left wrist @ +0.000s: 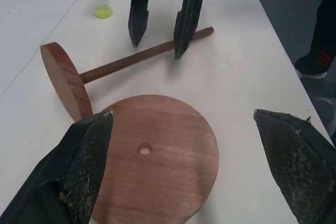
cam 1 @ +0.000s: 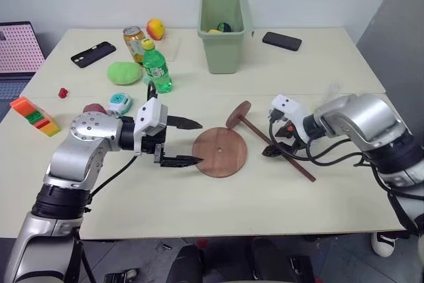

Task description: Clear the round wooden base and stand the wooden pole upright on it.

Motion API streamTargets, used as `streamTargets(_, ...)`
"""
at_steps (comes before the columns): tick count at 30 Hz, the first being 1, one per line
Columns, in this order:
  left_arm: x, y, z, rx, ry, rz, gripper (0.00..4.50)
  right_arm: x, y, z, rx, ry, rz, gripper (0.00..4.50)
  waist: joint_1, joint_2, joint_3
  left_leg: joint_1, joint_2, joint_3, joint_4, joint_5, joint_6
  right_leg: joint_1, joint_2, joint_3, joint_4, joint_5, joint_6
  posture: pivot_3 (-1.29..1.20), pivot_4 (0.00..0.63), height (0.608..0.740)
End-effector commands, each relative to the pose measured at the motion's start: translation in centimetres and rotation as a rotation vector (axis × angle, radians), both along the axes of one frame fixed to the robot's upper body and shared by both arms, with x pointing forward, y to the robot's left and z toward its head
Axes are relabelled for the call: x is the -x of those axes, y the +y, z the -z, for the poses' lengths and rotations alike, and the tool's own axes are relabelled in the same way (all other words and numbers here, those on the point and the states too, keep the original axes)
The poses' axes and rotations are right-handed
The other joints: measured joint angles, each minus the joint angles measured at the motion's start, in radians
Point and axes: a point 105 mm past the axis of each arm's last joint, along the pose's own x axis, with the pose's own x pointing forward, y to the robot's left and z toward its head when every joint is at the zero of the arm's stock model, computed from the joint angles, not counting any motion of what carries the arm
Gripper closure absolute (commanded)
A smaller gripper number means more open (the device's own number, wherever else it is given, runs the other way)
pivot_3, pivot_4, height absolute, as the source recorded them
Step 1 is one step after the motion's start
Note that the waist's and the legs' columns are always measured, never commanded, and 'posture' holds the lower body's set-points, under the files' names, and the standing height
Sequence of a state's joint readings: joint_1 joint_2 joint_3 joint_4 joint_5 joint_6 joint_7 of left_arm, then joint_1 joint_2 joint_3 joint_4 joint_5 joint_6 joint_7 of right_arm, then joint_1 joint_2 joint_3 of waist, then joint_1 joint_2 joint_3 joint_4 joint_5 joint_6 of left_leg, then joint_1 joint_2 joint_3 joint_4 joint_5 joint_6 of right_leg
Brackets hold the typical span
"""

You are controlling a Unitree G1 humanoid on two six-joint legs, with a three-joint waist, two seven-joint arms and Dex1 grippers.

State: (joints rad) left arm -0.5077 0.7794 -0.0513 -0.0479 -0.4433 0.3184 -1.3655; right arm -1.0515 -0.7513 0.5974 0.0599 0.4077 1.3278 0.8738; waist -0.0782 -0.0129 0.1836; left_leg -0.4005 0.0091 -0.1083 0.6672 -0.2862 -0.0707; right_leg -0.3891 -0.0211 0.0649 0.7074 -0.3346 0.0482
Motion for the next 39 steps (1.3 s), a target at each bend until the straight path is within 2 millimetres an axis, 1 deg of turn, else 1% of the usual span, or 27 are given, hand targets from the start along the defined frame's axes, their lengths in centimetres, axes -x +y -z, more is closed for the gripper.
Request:
streamTargets(1,0.5,0.0,-0.6,0.0,-0.046,0.006,0.0,-0.4,-0.2,0.9,0.095,0.077,-0.005,0.02,-0.003,0.0,0.0,0.0,0.0,0.0,0.0,0.0,0.0,0.0,0.0,0.0,0.0,0.0,0.0,0.0,0.15,0.74)
streamTargets(2,0.6,0.0,-0.6,0.001,-0.046,0.004,0.0,-0.3,-0.3,1.3,0.114,0.105,-0.005,0.02,-0.005,0.0,0.0,0.0,0.0,0.0,0.0,0.0,0.001,0.0,0.0,0.0,0.0,0.0,0.0,0.0,0.15,0.74)
streamTargets(5,0.6,-0.1,-0.4,0.006,-0.047,-0.001,0.0,-0.4,-0.4,2.2,0.161,0.128,-0.036,0.54,-0.006,0.0,0.0,0.001,0.001,0.0,-0.001,0.0,0.001,0.0,0.001,0.0,0.001,0.0,0.0,0.0,0.15,0.74)
streamTargets(9,0.5,-0.1,-0.4,0.009,-0.049,-0.008,0.0,-0.2,0.3,2.2,0.162,0.139,-0.063,1.52,-0.006,0.0,0.0,0.001,0.001,-0.001,0.0,-0.001,0.001,0.0,0.001,-0.001,0.002,0.0,0.0,0.0,0.15,0.74)
streamTargets(11,0.5,-0.1,-0.4,0.01,-0.05,-0.008,0.0,-0.2,0.5,2.1,0.159,0.137,-0.068,2.1,-0.007,0.0,0.0,0.001,0.001,-0.001,0.0,-0.001,0.001,0.0,0.001,-0.001,0.003,0.0,0.0,0.0,0.15,0.74)
streamTargets(14,0.4,-0.2,-0.4,0.009,-0.052,-0.003,0.0,-0.1,0.8,1.8,0.148,0.125,-0.071,2.78,-0.008,0.0,0.0,0.001,0.001,-0.001,0.0,-0.001,0.001,0.0,0.001,-0.001,0.003,0.0,0.0,0.0,0.15,0.74)
streamTargets(17,0.3,-0.3,-0.5,0.009,-0.056,0.002,0.0,-0.2,0.8,1.9,0.142,0.11,-0.056,3.61,-0.008,0.0,0.0,0.001,0.001,-0.001,0.0,-0.001,0.001,0.0,0.001,-0.001,0.003,0.0,0.0,0.0,0.15,0.74)
streamTargets(18,0.2,-0.3,-0.6,0.01,-0.058,0.003,0.0,-0.2,0.7,1.9,0.138,0.104,-0.044,3.98,-0.008,0.0,0.0,0.001,0.001,-0.001,0.0,-0.001,0.001,0.0,0.001,-0.001,0.003,0.0,0.0,0.0,0.15,0.74)
streamTargets(19,0.1,-0.3,-0.6,0.01,-0.059,0.003,0.0,-0.2,0.7,2.0,0.135,0.101,-0.035,4.05,-0.008,0.0,0.0,0.001,0.001,-0.001,0.0,-0.001,0.001,0.0,0.001,-0.001,0.003,0.0,0.0,0.0,0.15,0.74)
streamTargets(20,0.1,-0.3,-0.6,0.01,-0.06,0.005,0.0,-0.3,0.7,1.9,0.112,0.088,-0.021,4.25,-0.008,0.0,0.0,0.001,0.001,-0.001,0.0,-0.001,0.001,0.0,0.001,-0.001,0.003,0.0,0.0,0.0,0.15,0.74)
streamTargets(22,0.0,-0.3,-0.6,0.011,-0.063,0.004,0.0,-0.5,1.1,1.3,0.045,0.047,0.004,4.26,-0.008,-0.001,-0.001,0.001,0.001,-0.001,0.0,-0.001,0.001,0.0,0.001,-0.001,0.003,0.0,0.0,0.0,0.15,0.74)
streamTargets(24,-0.1,-0.3,-0.7,0.017,-0.067,-0.004,0.0,-0.9,1.6,0.1,-0.063,0.0,0.043,4.26,-0.008,-0.001,-0.001,0.001,0.001,-0.001,0.001,-0.001,0.001,0.0,0.001,-0.001,0.004,0.0,0.0,0.0,0.15,0.74)
streamTargets(26,-0.1,-0.2,-0.9,0.031,-0.062,-0.015,0.0,-1.6,2.6,-2.4,-0.274,-0.062,0.09,4.26,-0.012,-0.001,-0.001,0.001,0.001,-0.001,0.001,-0.001,0.001,0.0,0.001,-0.001,0.005,0.0,0.0,0.0,0.15,0.74)
streamTargets(27,-0.1,-0.2,-0.9,0.032,-0.06,-0.018,0.0,-2.1,2.6,-3.4,-0.348,-0.116,0.108,4.26,-0.013,-0.001,-0.001,0.001,0.001,-0.001,0.0,-0.001,0.001,-0.001,0.002,0.0,0.005,0.0,0.0,0.0,0.15,0.74)
streamTargets(28,-0.1,-0.1,-0.9,0.031,-0.059,-0.02,0.0,-2.3,2.6,-4.0,-0.39,-0.153,0.123,4.26,-0.014,-0.001,-0.001,0.001,0.002,0.0,0.0,-0.001,0.001,-0.001,0.002,0.0,0.005,0.0,0.0,0.0,0.15,0.74)
streamTargets(30,-0.1,0.2,-0.8,0.024,-0.053,-0.025,0.0,-2.9,2.4,-5.4,-0.451,-0.292,0.118,4.26,-0.011,-0.001,-0.001,0.001,0.001,-0.001,0.0,-0.001,0.001,-0.001,0.002,0.0,0.005,0.0,0.0,0.0,0.15,0.74)
streamTargets(32,-0.1,0.8,-0.6,0.01,-0.042,-0.039,0.0,-3.0,2.6,-7.1,-0.562,-0.43,0.122,4.26,-0.009,-0.001,-0.001,0.001,0.001,-0.001,0.0,-0.001,0.001,-0.001,0.002,-0.001,0.005,0.0,0.0,0.0,0.15,0.74)
streamTargets(34,-0.2,1.3,-0.4,-0.002,-0.031,-0.05,0.0,-2.3,3.9,-8.6,-0.68,-0.578,0.073,4.26,-0.009,-0.001,-0.001,0.001,0.001,0.0,0.0,0.0,0.001,0.0,0.002,-0.001,0.004,0.0,0.0,0.0,0.15,0.74)
streamTargets(35,-0.2,1.5,-0.4,-0.005,-0.028,-0.051,0.0,-1.8,4.6,-9.0,-0.721,-0.635,0.049,4.26,-0.009,-0.001,-0.001,0.001,0.001,0.0,0.0,0.0,0.001,0.0,0.002,-0.001,0.004,0.0,0.0,0.0,0.15,0.74)
streamTargets(37,-0.1,1.8,-0.4,-0.009,-0.022,-0.052,0.0,-1.1,5.7,-9.1,-0.765,-0.686,0.02,4.26,-0.011,-0.001,-0.001,0.001,0.001,0.0,-0.001,0.0,0.001,-0.001,0.002,-0.001,0.005,0.0,0.0,0.0,0.15,0.74)
streamTargets(39,-0.2,2.2,-0.3,-0.021,-0.016,-0.058,0.0,0.4,7.7,-9.2,-0.878,-0.719,-0.05,4.26,-0.012,-0.001,-0.001,0.001,0.001,0.0,-0.001,0.0,0.0,-0.001,0.002,0.0,0.005,0.0,0.0,0.0,0.15,0.74)
